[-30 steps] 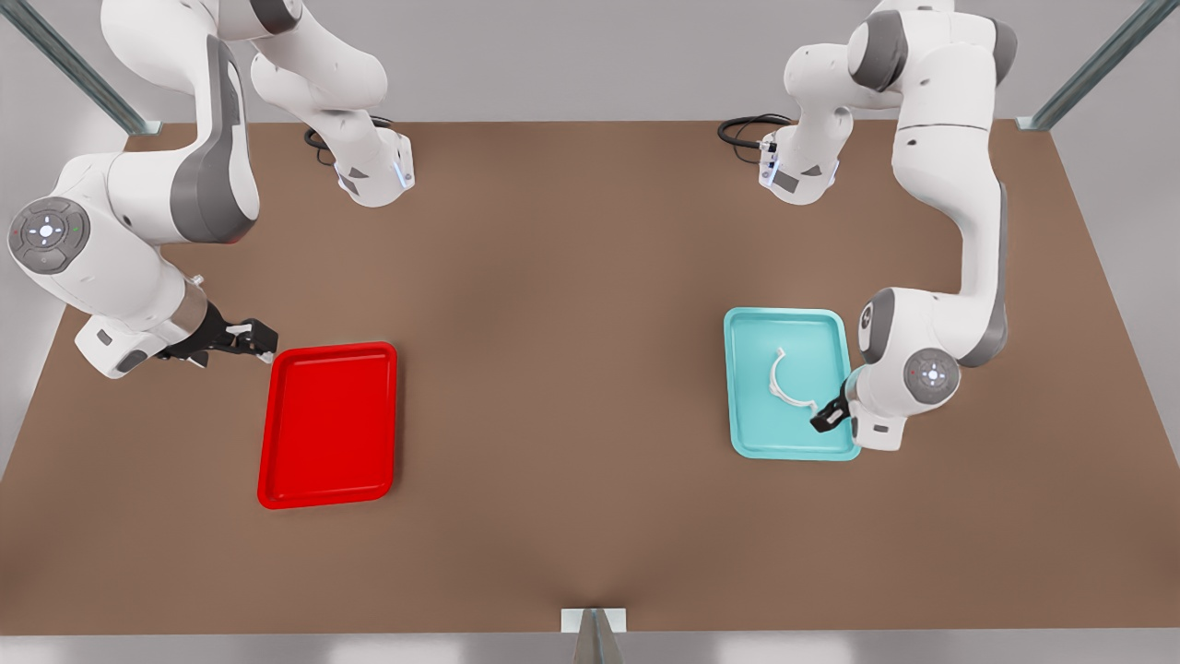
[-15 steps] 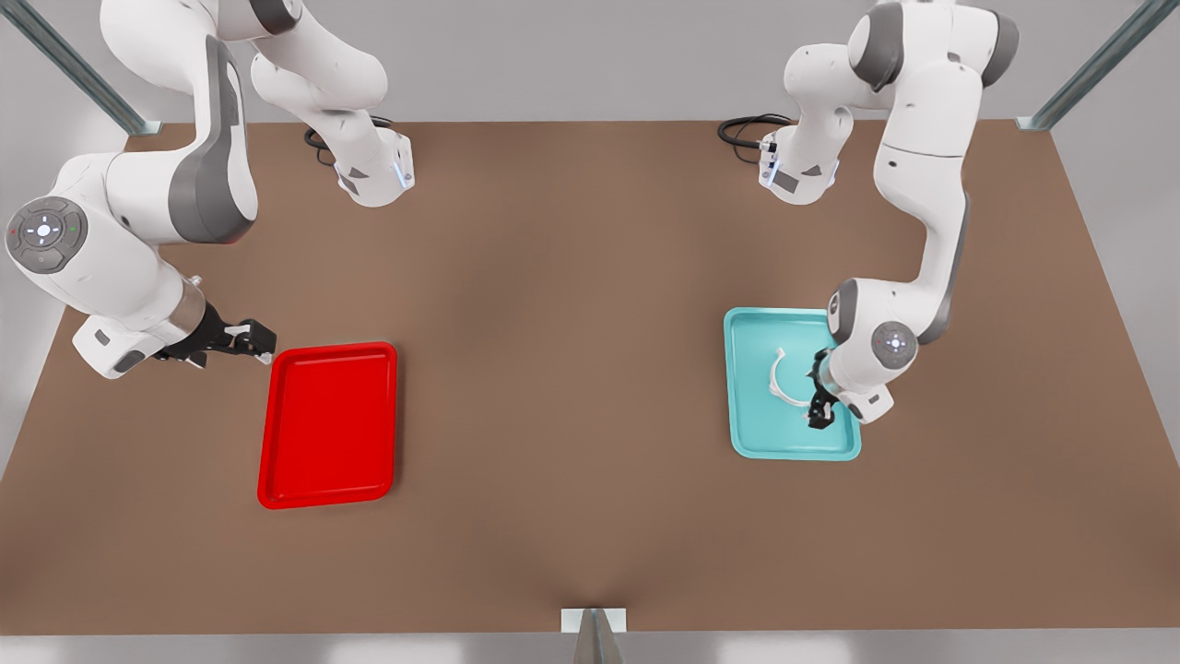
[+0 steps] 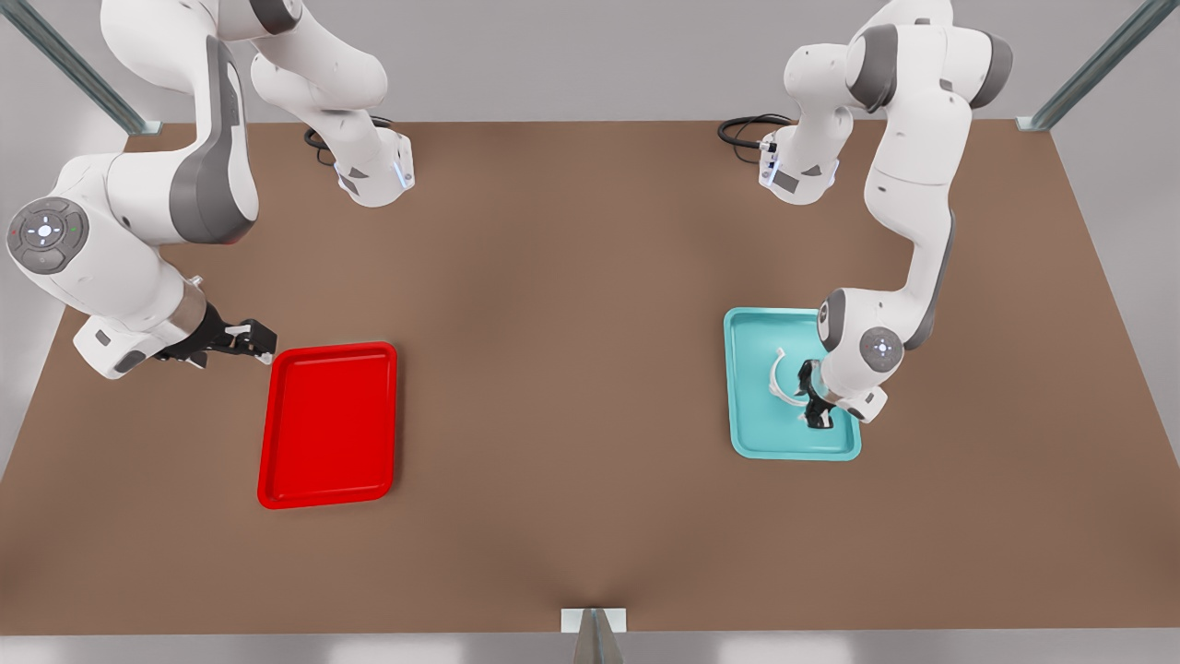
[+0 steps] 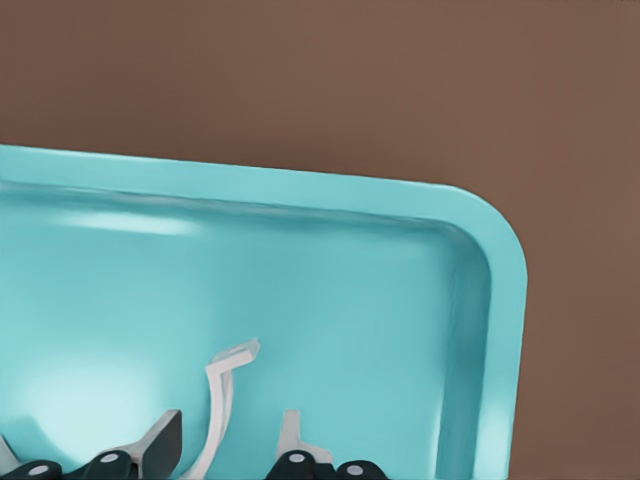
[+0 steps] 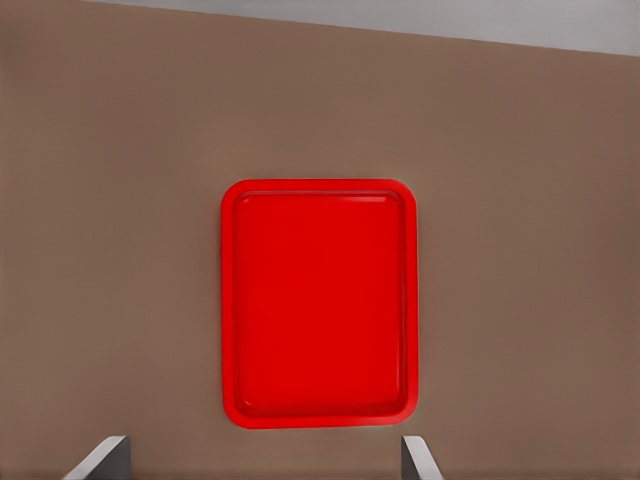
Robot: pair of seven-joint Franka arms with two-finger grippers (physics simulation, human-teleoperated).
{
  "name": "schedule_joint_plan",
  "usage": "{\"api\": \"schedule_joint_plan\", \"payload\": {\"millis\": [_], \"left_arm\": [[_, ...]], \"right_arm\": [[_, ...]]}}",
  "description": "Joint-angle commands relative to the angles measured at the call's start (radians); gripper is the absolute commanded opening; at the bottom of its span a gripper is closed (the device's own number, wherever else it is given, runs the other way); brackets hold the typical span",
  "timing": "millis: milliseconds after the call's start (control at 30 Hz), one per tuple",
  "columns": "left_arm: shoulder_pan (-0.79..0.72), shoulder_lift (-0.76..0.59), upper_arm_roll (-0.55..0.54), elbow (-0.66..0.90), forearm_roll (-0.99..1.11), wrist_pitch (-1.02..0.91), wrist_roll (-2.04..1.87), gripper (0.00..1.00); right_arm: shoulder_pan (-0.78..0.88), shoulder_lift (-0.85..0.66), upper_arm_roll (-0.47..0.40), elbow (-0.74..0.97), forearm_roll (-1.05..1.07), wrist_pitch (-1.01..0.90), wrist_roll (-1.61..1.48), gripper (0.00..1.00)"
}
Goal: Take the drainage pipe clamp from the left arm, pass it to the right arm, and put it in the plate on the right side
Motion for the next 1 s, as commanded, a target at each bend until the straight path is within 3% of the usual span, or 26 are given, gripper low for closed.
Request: {"api": "schedule_joint_plan", "payload": {"millis": [0,200,300,800,967], "left_arm": [[0.0,0.001,0.0,0.001,-0.001,0.015,-0.165,0.58],[0.002,0.012,0.0,0.001,0.0,0.024,-0.156,0.48],[0.0,0.014,0.002,0.001,-0.001,0.026,-0.156,0.21],[-0.001,0.015,0.002,0.008,-0.001,0.043,-0.153,0.21],[0.0,-0.037,-0.003,0.106,-0.01,-0.156,-0.151,0.21]], "right_arm": [[0.0,-0.001,0.0,0.0,0.001,0.0,-0.003,1.0],[0.0,0.0,-0.001,0.0,0.002,0.0,-0.003,1.0],[-0.006,0.0,-0.001,0.0,0.001,0.0,-0.003,1.0],[-0.008,0.0,0.0,0.0,0.001,0.0,-0.005,1.0],[-0.008,0.0,0.0,0.0,0.001,0.0,-0.005,1.0]]}}
